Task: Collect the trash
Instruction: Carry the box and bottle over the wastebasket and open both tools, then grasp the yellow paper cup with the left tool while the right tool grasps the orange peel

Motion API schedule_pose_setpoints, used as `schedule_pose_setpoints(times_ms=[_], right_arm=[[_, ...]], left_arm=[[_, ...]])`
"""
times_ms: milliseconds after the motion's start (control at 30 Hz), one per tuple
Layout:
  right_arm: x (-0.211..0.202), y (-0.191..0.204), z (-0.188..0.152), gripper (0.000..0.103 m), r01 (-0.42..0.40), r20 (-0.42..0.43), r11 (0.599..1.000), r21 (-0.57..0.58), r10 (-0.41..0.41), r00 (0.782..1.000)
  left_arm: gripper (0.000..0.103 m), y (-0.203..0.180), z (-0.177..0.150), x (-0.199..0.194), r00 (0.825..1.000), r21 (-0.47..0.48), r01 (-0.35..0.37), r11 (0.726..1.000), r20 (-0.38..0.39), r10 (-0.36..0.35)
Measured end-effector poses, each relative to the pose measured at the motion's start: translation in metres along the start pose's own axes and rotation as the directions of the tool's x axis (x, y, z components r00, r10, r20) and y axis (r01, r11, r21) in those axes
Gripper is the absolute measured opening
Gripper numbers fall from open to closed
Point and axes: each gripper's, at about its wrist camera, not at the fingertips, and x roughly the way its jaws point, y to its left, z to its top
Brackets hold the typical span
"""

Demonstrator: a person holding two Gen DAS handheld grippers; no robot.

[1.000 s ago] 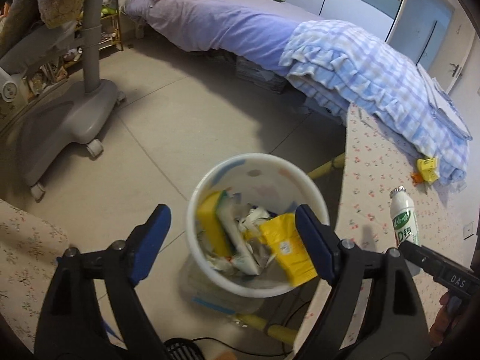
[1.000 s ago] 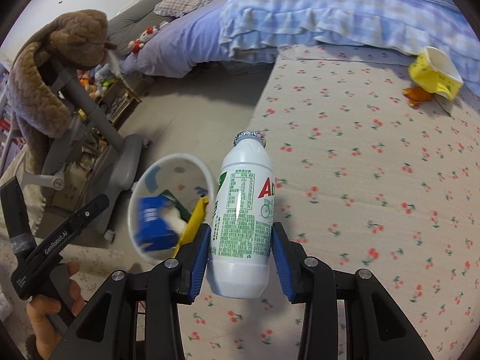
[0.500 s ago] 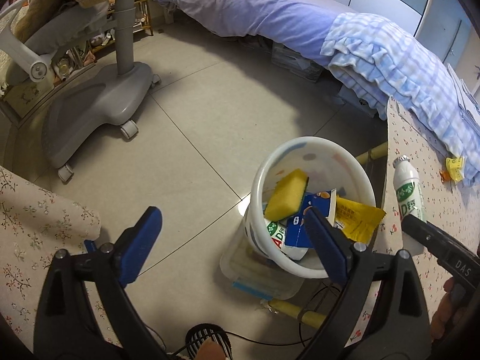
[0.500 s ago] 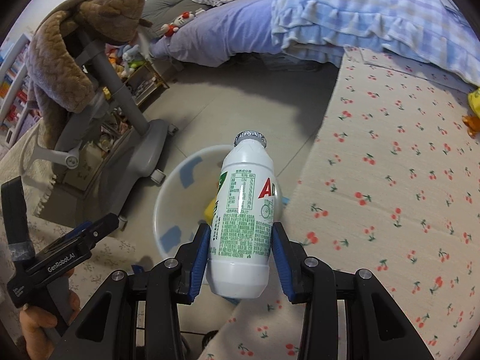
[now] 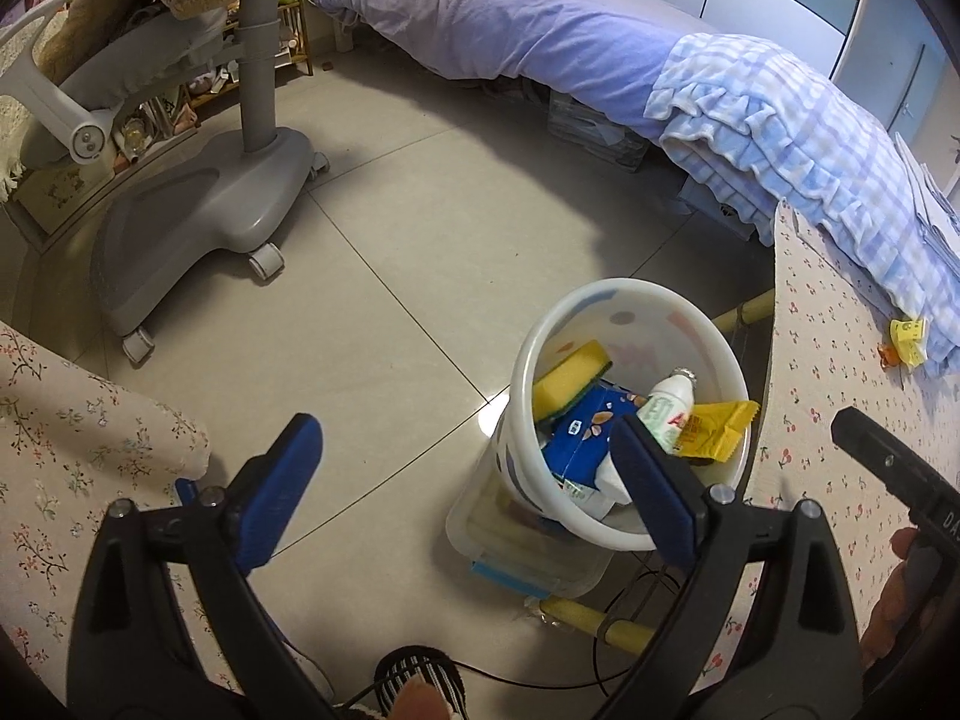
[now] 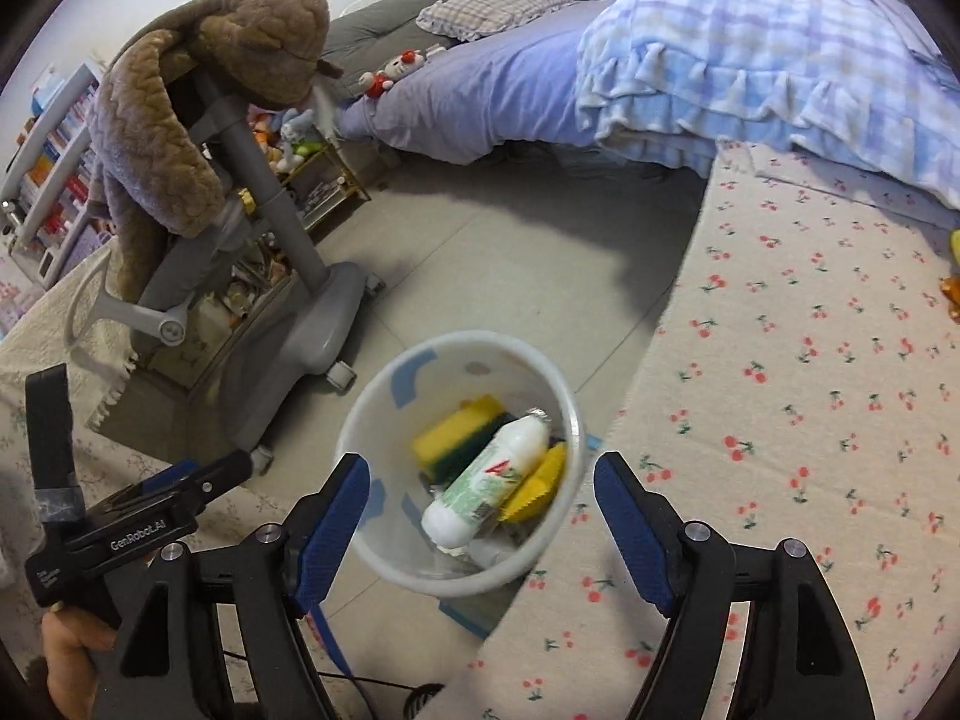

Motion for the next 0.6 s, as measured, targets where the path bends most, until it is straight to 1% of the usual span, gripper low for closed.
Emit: schedule_pose_setpoints(times_ms=[333, 433, 600], right_arm=[[-0.028, -0.027, -0.009, 0.079, 0.107, 0.005, 0.994, -0.001, -0.107, 0.994], [-0.041, -0.044, -0.012, 0.080, 0.134, 0.012, 0.991, 0.019, -0.135, 0.991], [-0.070, -0.083, -0.017, 0.081, 0.182, 0.025, 0.980, 0.085, -0.185, 0.982]], left_arm=[[0.096, -0.011, -0.003, -0.009, 0.999, 0.008, 0.051, 0.999, -0.001, -0.051], [0.096, -0.020, -0.003, -0.010, 0.998, 0.022, 0.064, 0.998, -0.005, -0.064], [0.096, -0.046, -0.005, -0.013, 0.996, 0.053, 0.094, 0.994, -0.004, -0.094]])
